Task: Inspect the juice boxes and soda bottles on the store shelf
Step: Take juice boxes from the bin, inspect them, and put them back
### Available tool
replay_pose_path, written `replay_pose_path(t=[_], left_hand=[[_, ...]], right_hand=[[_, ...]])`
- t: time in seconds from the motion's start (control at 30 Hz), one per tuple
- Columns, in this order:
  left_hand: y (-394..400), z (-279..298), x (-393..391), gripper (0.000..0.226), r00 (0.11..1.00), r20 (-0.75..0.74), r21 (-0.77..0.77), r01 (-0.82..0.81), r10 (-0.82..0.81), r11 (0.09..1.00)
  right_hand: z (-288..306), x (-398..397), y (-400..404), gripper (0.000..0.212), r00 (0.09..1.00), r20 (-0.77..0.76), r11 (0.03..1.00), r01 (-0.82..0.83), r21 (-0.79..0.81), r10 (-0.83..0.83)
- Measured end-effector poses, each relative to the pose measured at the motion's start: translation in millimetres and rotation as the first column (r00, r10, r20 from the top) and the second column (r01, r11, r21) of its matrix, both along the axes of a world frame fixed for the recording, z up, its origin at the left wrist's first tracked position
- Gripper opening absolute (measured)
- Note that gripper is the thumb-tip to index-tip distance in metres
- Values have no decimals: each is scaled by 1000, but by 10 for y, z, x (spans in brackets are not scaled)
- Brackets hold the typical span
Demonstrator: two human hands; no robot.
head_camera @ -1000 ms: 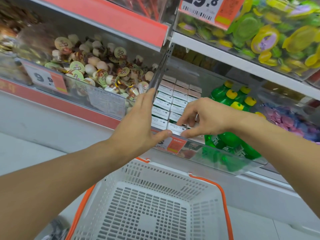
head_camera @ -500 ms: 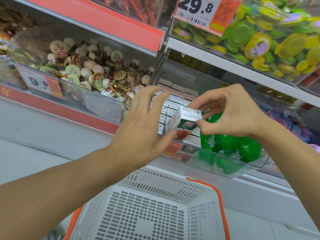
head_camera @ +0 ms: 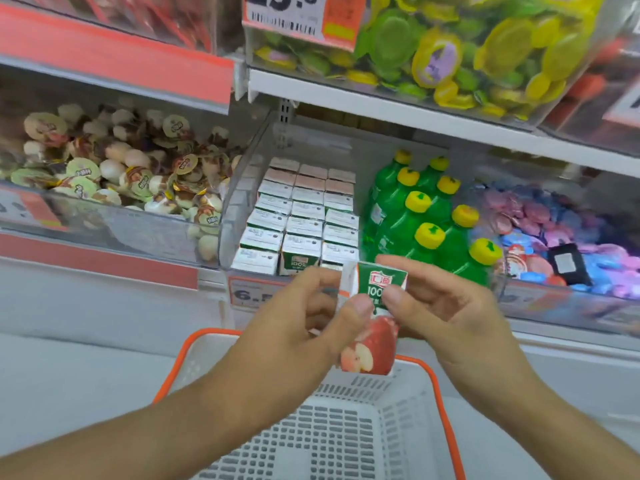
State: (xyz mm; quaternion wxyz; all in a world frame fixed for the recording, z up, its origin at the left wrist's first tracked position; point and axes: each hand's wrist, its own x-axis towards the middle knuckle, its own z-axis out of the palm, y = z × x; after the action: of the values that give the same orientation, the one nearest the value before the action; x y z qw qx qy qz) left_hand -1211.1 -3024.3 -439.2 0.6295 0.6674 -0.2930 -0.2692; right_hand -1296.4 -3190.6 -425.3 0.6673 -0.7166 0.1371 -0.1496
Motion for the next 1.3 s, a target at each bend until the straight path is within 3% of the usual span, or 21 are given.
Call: replay_pose_path(t=[0.1,0.23,0.37,0.47,0.63,0.87,1.07,1.3], left_hand=[[13,-49,54,37,999,5,141,40,-41,989],[9,-128,51,33,988,-152,167,60,-35,984],[-24,-153,-45,26,979,-204,174,59,-23,983],[-40,-187,-52,31,982,-190,189,42,-5,981],[-38,-182,-10,38,970,-243,165,35,7,986],[-58,-146,-23,33,963,-269,197,29,26,980],[-83,-176,-14,32,959,-278,179,1,50,984],[-58,-204,13,34,952,-305,140,35,10,990]], right_hand=[[-66,-83,-26,40,995,-89,999,-28,44,32],[-160,-143,-10,35,983,-178,996,-25,91,41],[-188,-192,-90,31,962,-251,989,-77,130,108],[-199,-188,-171,43,945,-258,968,-150,200,200],[-213,-226,-204,76,941,-247,971,-203,126,229],[-171,-221,-254,91,902,-268,935,-293,201,340],[-199,-178,-293,89,907,-261,933,-273,232,330],[-187,-148,-299,59,936,-227,940,-204,273,269]])
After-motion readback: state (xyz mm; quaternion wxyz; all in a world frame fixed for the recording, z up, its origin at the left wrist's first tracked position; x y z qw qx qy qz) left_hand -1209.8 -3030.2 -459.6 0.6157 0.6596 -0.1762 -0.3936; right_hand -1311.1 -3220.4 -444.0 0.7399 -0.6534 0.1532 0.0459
